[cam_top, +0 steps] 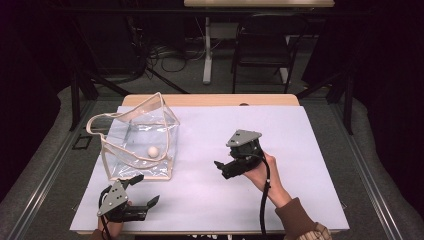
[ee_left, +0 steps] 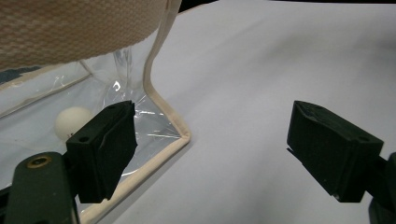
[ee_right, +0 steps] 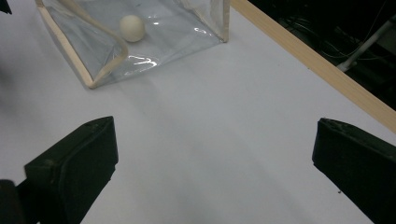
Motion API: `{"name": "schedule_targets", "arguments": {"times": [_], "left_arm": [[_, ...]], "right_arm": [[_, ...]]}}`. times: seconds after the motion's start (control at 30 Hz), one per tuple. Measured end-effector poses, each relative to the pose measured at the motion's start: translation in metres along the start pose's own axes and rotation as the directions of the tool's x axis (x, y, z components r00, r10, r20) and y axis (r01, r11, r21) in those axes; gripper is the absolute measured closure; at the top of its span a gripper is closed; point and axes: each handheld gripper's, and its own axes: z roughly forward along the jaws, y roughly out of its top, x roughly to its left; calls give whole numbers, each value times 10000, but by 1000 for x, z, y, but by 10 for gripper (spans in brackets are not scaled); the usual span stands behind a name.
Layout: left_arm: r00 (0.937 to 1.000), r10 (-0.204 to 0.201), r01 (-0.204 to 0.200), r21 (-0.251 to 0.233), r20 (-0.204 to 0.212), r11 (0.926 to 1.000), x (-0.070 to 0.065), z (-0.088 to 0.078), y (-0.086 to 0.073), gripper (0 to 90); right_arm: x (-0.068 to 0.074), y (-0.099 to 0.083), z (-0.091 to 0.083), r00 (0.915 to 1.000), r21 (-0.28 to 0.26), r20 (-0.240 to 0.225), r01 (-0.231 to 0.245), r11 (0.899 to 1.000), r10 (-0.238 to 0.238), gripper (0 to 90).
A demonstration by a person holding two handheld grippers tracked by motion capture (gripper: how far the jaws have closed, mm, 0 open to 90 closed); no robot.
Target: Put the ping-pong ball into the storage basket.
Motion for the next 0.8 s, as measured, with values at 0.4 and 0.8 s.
{"name": "schedule_targets", "arguments": {"times": [0.4,0.8], "left_arm": [[10000,5,-5,3,-9,10000,0,0,0,159],[10000,-26,26,5,-39,10000,0,0,0,159]], "right_arm": [[-3,-26,-12,9993,-120,158,-342,9993,344,0],[-5,-48,-21,9981,-223,246,-551,9982,557,0]]}}
